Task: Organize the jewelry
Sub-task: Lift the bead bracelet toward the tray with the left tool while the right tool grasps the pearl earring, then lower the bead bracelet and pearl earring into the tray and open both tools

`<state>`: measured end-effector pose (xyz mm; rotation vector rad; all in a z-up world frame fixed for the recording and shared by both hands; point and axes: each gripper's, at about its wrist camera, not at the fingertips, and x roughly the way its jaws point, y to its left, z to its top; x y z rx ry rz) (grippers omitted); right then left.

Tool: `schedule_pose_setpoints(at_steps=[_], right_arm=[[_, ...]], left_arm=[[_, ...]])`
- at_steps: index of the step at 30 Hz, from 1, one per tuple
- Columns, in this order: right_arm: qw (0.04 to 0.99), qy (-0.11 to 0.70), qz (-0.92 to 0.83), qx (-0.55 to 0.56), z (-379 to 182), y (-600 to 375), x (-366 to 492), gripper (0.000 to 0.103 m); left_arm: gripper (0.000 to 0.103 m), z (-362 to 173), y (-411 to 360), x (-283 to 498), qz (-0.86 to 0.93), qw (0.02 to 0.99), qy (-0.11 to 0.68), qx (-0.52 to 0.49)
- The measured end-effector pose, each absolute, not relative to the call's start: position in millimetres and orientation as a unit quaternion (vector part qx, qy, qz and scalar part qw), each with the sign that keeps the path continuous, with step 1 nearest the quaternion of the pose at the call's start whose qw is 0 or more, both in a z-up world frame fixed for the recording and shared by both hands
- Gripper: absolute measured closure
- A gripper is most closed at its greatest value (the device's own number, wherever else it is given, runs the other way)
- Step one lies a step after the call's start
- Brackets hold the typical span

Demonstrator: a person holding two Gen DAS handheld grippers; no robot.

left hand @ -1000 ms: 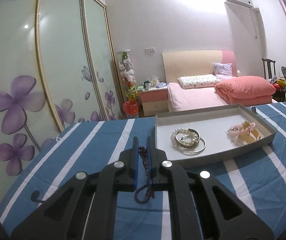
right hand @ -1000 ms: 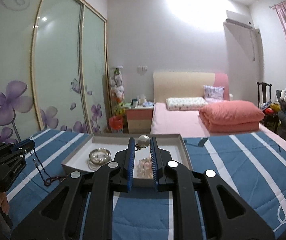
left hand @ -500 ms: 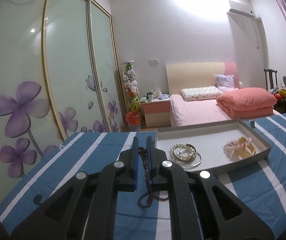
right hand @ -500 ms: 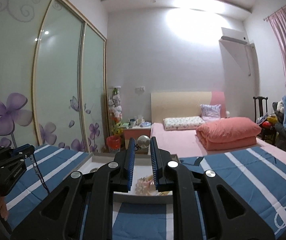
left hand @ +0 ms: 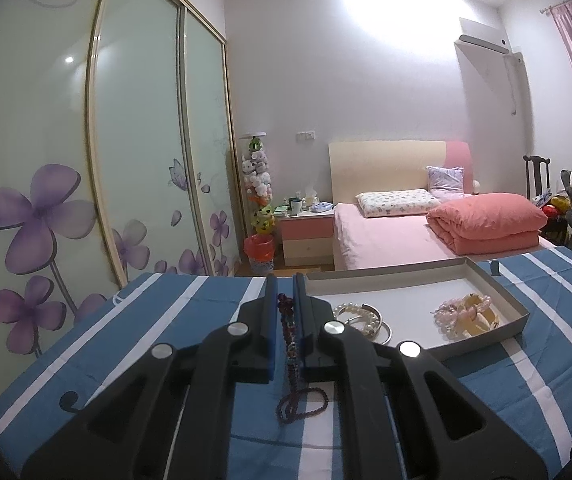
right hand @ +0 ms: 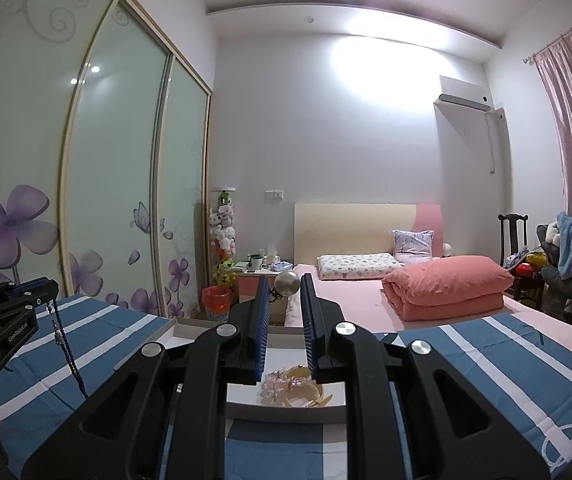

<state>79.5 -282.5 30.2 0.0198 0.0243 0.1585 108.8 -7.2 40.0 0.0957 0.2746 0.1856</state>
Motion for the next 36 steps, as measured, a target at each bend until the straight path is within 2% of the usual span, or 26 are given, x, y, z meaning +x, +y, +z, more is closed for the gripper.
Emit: schedule_pose_setpoints(at_steps=[21,36], right_arm=[[0.997,-0.002,0.079,-0.004,38,-273,99,0.087],[0.995,0.049,0.084,0.036,25,-287,150,0.087]], left_arm=[[0.094,47,-21,134,0.052,0.990,0.126,0.036],[0.094,70,-15,188,0.007,0.991,0.135,-0.009]])
